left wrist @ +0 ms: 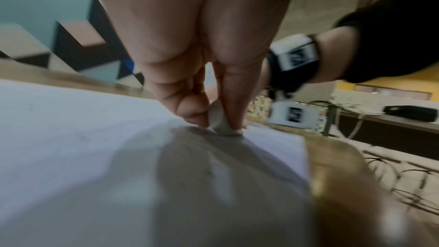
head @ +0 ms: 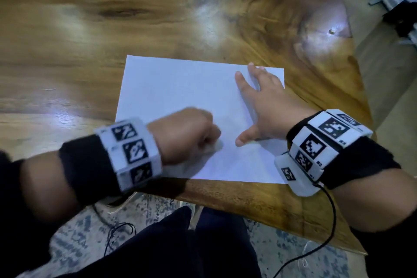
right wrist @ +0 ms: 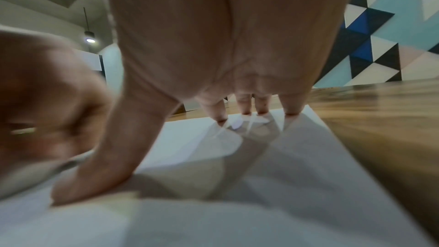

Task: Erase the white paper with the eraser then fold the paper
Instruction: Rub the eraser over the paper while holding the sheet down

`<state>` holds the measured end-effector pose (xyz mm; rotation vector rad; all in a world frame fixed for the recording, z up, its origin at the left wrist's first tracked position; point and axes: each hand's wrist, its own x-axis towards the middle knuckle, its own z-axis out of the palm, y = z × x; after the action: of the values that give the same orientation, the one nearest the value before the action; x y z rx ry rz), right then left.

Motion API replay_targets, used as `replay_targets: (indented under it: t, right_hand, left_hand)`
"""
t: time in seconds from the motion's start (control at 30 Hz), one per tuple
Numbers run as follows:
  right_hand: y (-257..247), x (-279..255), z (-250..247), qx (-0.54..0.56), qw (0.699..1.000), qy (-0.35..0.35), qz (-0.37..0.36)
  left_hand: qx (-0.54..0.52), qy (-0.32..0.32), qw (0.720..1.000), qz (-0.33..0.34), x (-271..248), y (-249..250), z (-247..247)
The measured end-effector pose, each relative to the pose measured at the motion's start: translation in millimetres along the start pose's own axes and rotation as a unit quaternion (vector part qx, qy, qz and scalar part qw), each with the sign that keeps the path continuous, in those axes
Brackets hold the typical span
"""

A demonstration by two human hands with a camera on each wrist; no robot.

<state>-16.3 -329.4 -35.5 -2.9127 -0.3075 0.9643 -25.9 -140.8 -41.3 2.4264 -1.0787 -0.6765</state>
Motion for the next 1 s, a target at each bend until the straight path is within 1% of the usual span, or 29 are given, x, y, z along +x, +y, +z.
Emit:
replay_targets:
  t: [0.07, 0.1, 0.2, 0.23, 0.27, 0.3, 0.33, 0.4, 0.47, 0.53, 0.57, 0.63, 0.67, 0.7, 0.73, 0.77, 0.87, 0.9, 0.97, 1.0]
  right_hand:
    - [-3.3, 0.3, 2.2, -0.005, 1.000, -0.005, -0.006]
    - [-4.7, -0.1, 3.7, -0.008, 1.000, -0.005, -0.008]
    - [-5.2, -1.0, 2.0, -0.006, 1.000, -0.006, -0.004]
    - [-5.1, -1.7, 1.9, -0.002, 1.000, -0.008, -0.004]
    - [-5.2, -2.4, 1.1, -0.001, 1.000, -0.009, -0.003]
    - [-5.2, -3.1, 1.5, 0.001, 1.000, -0.011, -0.002]
    - [-5.3, -3.2, 0.4, 0.001, 1.000, -0.011, -0.003]
    - [-5.8, -3.2, -0.2, 0.005, 1.000, -0.011, -0.004]
    - [-6.1, -2.8, 0.0, 0.003, 1.000, -0.014, -0.003]
    - [-6.9, -2.7, 0.6, 0.000, 1.000, -0.013, -0.003]
    - [-7.0, -2.9, 0.7, 0.001, 1.000, -0.011, -0.004]
    - [-7.1, -3.6, 0.4, 0.004, 1.000, -0.010, -0.004]
    - [-7.3, -4.0, 0.0, 0.006, 1.000, -0.012, -0.003]
    - [-7.5, -4.5, -0.5, 0.007, 1.000, -0.013, -0.003]
    - [-7.4, -4.5, -0.7, 0.008, 1.000, -0.013, -0.003]
    - [-7.1, -4.4, -0.7, 0.009, 1.000, -0.013, -0.003]
    - [-6.3, -4.1, 0.1, 0.010, 1.000, -0.012, -0.003]
    - [-6.5, -4.4, 0.2, 0.010, 1.000, -0.012, -0.003]
    - [-6.4, -4.6, 0.3, 0.006, 1.000, -0.011, -0.004]
    - [-6.4, -4.5, 0.6, 0.005, 1.000, -0.011, -0.004]
  left_hand:
    - [-0.021, -0.039, 0.999, -0.001, -9.9, 2.4, 5.2]
    - [-0.020, -0.030, 0.999, -0.010, -6.8, -0.3, 3.6]
    - [0.008, 0.074, 0.996, -0.053, 18.1, -11.0, -11.1]
    - [0.005, 0.094, 0.994, -0.060, 21.2, -13.4, -11.0]
    - [0.002, 0.100, 0.994, -0.051, 18.7, -14.5, -6.7]
    - [-0.005, 0.093, 0.995, -0.029, 9.7, -12.9, 0.9]
    - [-0.017, 0.072, 0.997, -0.011, -3.1, -9.4, 8.0]
    - [-0.037, 0.027, 0.999, -0.006, -28.2, -3.2, 18.2]
    - [-0.045, -0.009, 0.999, -0.016, -32.7, -3.9, 16.5]
    - [-0.041, 0.006, 0.999, -0.012, -16.8, -9.4, 5.7]
    - [-0.025, 0.034, 0.999, -0.019, -5.3, -12.2, -0.1]
    - [-0.009, 0.085, 0.995, -0.055, 13.1, -17.9, -9.0]
    - [-0.009, 0.089, 0.994, -0.061, 15.1, -19.0, -9.6]
    - [-0.010, 0.096, 0.994, -0.041, 11.3, -18.8, -6.1]
    - [-0.016, 0.091, 0.996, -0.014, 2.1, -16.3, -1.4]
    - [-0.028, 0.069, 0.997, 0.005, -9.2, -13.5, 3.6]
    - [-0.062, -0.013, 0.998, -0.003, -31.0, -6.2, 12.1]
    - [-0.060, -0.016, 0.998, -0.004, -27.7, -9.3, 11.6]
    - [-0.037, 0.032, 0.999, -0.015, -9.3, -14.2, 2.2]
    - [-0.027, 0.059, 0.997, -0.037, 0.5, -17.6, -3.7]
